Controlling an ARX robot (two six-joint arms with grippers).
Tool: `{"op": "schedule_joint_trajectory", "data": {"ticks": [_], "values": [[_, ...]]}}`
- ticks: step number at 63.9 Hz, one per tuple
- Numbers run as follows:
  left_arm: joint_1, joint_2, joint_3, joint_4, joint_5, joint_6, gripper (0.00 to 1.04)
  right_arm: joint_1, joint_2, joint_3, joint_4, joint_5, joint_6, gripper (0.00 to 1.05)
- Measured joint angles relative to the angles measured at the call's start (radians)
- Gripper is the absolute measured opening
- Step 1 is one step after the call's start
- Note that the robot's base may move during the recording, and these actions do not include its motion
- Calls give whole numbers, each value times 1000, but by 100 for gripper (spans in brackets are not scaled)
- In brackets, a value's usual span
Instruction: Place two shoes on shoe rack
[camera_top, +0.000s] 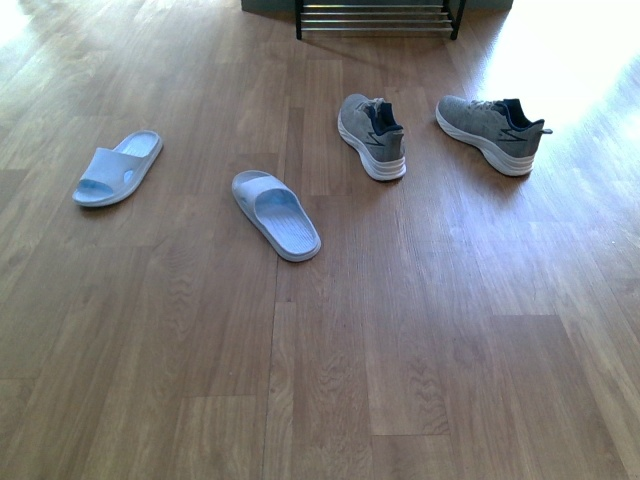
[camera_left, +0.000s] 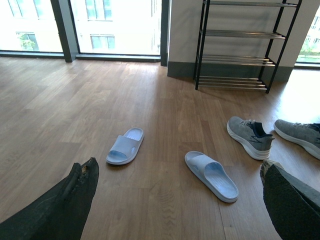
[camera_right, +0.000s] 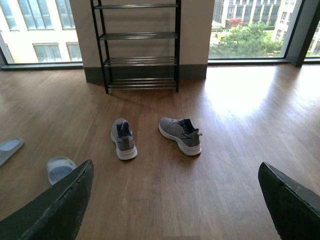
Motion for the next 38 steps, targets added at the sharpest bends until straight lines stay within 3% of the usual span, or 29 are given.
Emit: {"op": "schedule_joint_trajectory", "data": {"ticks": [38], "values": [[0,0,0,0,0,0,95,0,0,0,0,0,0,96]]}}
